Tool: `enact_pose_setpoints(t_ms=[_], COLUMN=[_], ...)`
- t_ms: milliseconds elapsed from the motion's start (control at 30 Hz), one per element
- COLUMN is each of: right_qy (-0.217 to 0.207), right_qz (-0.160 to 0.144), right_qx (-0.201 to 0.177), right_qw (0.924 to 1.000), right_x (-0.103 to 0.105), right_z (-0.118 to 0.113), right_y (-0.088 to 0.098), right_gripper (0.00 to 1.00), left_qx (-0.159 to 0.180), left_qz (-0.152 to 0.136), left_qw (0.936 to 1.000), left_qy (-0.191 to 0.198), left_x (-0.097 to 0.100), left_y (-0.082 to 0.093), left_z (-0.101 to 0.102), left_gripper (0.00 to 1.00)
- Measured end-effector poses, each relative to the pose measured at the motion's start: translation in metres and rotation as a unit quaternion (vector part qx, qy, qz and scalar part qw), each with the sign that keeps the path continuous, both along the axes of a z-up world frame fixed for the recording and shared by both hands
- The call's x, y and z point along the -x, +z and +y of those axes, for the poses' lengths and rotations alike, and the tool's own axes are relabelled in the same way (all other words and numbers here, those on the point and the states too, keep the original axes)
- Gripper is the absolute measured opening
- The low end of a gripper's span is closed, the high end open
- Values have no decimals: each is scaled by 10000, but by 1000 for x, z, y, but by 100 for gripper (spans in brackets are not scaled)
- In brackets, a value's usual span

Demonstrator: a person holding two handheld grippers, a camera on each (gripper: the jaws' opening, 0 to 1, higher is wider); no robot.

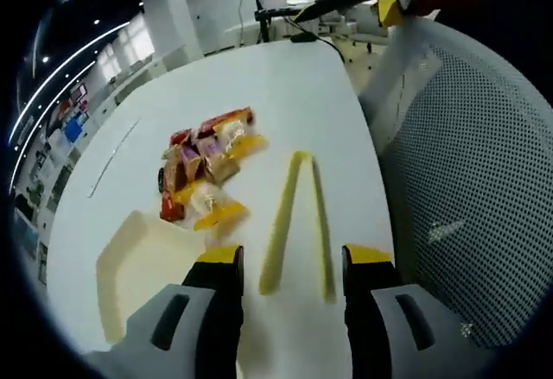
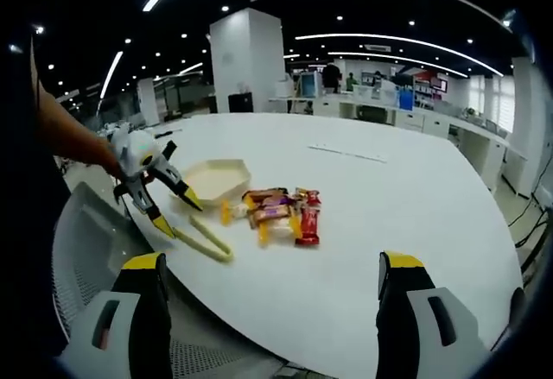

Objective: Place the target food into the container with the food tongs after gripping and lifting it, then release it inside without dropping or visibly crushing the food.

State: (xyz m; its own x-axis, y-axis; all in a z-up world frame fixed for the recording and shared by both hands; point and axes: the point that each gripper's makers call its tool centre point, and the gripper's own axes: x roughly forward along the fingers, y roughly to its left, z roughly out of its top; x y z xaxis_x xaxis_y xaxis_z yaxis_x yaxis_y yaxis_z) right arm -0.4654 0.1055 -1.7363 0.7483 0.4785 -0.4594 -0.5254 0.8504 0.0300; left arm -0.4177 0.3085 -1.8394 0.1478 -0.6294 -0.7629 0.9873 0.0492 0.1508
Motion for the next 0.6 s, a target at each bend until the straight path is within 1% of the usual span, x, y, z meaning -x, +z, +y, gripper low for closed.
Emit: enact_pose_setpoints(t_ms=[33,133,167,200,233,267,333,400,433,467,533,567,600], right_qy=[1,-18,-23,-22,-17,-16,-26,-34,-28,-23,-21,-20,-15], right_qz=[9,39,50,54,58,62,48,76,81,88,92,92,90], right_qx=[6,5,11,19,20,19,11,8,16,15,9,10,21], right_qw=[10000,10000,10000,10000,10000,10000,10000,10000,10000,10000,10000,10000,10000], right_x=[1,3,3,3,4,4,4,4,4,4,3,3,2], right_z=[0,-1,-1,-1,-1,-1,-1,-1,-1,-1,-1,-1,-2], right_y=[-1,-1,-2,-2,-1,-1,0,-1,-1,-1,-1,0,-1], right_gripper=[100,100,100,100,100,100,100,100,100,100,100,100,100], left_qx=[-8,-23,-58,-197,163,-71,-70,-85,-113,-172,-215,-237,-232], left_qz=[7,195,246,321,449,275,259,126,126,29,30,-7,41], left_qw=[10000,9997,9996,9992,9984,9995,9996,9999,9998,9998,9996,9995,9994], left_qy=[16,121,139,164,286,155,110,46,68,85,163,203,268], left_x=[-1,-1,-1,1,3,-1,-2,-3,-2,-5,-8,-11,-12], left_y=[-2,-9,-13,-17,-12,-12,-11,-12,-12,-11,-11,-11,-11], left_z=[0,1,3,7,-3,4,6,6,5,7,7,7,8], left_gripper=[40,41,38,34,32,28,25,19,16,12,6,4,4])
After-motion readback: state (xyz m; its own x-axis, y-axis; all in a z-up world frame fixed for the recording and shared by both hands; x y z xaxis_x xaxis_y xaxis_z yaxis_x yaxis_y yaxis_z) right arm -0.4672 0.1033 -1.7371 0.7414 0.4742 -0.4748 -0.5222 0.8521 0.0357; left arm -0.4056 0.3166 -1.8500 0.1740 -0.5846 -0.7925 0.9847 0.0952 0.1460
